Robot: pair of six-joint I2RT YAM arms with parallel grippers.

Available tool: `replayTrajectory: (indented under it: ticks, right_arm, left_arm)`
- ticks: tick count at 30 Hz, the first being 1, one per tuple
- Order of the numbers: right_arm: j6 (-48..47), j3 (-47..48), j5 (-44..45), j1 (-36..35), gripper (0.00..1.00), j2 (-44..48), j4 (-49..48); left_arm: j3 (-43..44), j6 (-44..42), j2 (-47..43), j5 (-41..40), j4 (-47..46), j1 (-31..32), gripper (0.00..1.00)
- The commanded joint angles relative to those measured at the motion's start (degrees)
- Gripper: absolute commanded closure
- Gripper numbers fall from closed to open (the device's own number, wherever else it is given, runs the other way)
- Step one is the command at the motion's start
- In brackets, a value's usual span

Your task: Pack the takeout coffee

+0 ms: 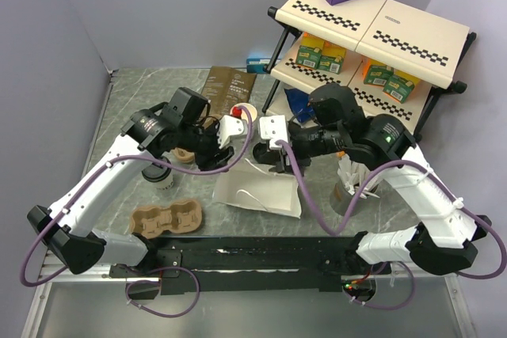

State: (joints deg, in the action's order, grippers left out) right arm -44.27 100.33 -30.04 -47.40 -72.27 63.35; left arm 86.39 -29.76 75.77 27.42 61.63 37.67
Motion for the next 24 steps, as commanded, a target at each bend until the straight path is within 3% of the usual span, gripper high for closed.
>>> replayTrajectory:
  ticks: [1, 7, 16, 24]
  right_arm:
    - [3.3, 0.0, -1.5, -0.5, 0.3, -0.1, 6.7]
    - [3.8, -3.5, 2.4, -0.3, 0.28, -0.4, 7.8]
    - [5.3, -8.2, 11.7, -0.3, 0.33, -1.2, 2.7]
    - [5.4, -7.5, 11.5, 1.3, 0.38, -2.0, 3.0]
  left_arm:
    - [3.1, 1.8, 0.7, 2.6, -1.8, -0.9, 0.43]
    - [3.7, 1.7, 1.0, 2.9, -1.8, -1.4, 0.42]
    - [2.9, 1.7, 0.7, 3.2, -1.3, -1.7, 0.42]
    - [3.3, 1.5, 0.6, 3.6, -1.1, -2.2, 0.42]
